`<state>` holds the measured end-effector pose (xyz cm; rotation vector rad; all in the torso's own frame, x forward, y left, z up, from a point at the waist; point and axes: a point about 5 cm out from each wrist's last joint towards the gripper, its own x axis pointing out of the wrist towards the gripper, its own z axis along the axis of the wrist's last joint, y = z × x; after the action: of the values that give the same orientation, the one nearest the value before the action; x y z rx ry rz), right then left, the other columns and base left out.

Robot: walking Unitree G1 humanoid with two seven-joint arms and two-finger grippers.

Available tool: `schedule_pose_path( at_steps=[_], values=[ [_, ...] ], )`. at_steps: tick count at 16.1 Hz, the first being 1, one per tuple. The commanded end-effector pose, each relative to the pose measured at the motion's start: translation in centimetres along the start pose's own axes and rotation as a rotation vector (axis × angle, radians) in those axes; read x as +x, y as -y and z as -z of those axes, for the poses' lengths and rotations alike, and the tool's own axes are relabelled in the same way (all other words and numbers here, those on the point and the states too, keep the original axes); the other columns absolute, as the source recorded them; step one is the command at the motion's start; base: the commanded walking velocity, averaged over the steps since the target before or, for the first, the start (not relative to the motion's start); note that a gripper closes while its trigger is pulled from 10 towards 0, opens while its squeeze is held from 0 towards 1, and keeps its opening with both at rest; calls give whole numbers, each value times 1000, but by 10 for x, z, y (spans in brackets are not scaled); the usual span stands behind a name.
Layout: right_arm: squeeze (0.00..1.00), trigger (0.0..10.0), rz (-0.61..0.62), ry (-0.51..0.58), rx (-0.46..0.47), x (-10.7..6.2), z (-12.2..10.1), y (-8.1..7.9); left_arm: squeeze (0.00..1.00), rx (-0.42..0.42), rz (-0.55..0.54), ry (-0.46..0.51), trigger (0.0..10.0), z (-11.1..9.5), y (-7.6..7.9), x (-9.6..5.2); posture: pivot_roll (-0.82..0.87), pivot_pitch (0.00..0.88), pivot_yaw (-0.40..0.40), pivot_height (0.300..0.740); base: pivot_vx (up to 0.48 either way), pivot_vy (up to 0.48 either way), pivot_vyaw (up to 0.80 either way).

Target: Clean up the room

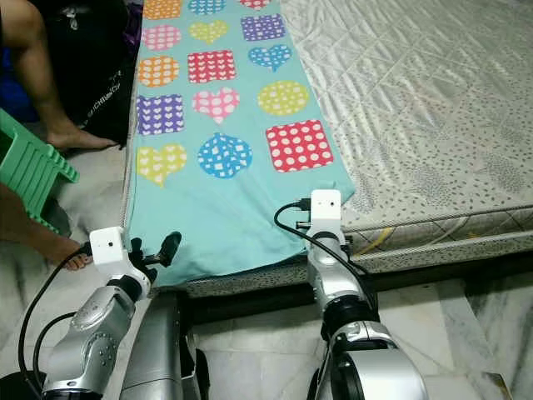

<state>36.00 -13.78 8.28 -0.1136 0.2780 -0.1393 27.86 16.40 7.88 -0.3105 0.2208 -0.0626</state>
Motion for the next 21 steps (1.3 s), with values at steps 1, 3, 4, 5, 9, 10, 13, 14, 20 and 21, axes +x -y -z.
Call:
schedule_pose_path(
  at_steps=[1, 3, 4, 5, 9, 10, 13, 14, 20, 21],
  values=[
    [0, 1647, 9, -23, -8, -2, 7, -1, 0, 9, -30, -11, 10000, 2, -8, -2, -46, 219, 60, 535, 0, 0, 0],
    [0, 0, 35, -10, -11, -2, 5, 3, 0, 11, -30, -10, 10000, 2, -8, -2, -46, 216, 59, 535, 0, 0, 0],
    [0, 0, 45, -6, -11, -2, 5, 5, 0, 11, -30, -8, 10000, 1, -8, -2, -47, 212, 60, 535, 0, 0, 0],
    [0, 0, 45, -7, -11, -2, 6, 6, 0, 11, -30, -7, 10000, 1, -8, -2, -49, 210, 61, 535, 0, 0, 0],
    [0, 0, 53, -8, -7, -3, 8, 9, 0, 8, -27, -3, 10000, 1, -8, 0, -54, 209, 62, 535, 0, 0, 0],
    [0, 0, 56, -9, -4, -3, 9, 10, 0, 8, -27, -3, 10000, 1, -7, 0, -54, 208, 60, 535, 0, 0, 0],
    [0, 0, 122, -10, 29, -6, 12, 24, 0, 8, -32, 1, 10000, 0, -9, 0, -52, 204, 60, 535, 0, 0, 0],
    [0, 0, 157, -15, 37, -7, 12, 33, 0, 8, -35, 3, 10000, -1, -10, 0, -55, 204, 60, 535, 0, 0, 0],
    [0, 0, 262, -40, 65, -17, 12, 66, 0, 6, -26, 5, 10000, -1, -8, 2, -70, 203, 66, 535, 0, 0, 0],
    [0, 0, 262, -51, 69, -19, 13, 68, 0, 6, -25, 4, 10000, -1, -8, 2, -70, 203, 66, 535, 0, 0, 0]
  ],
)
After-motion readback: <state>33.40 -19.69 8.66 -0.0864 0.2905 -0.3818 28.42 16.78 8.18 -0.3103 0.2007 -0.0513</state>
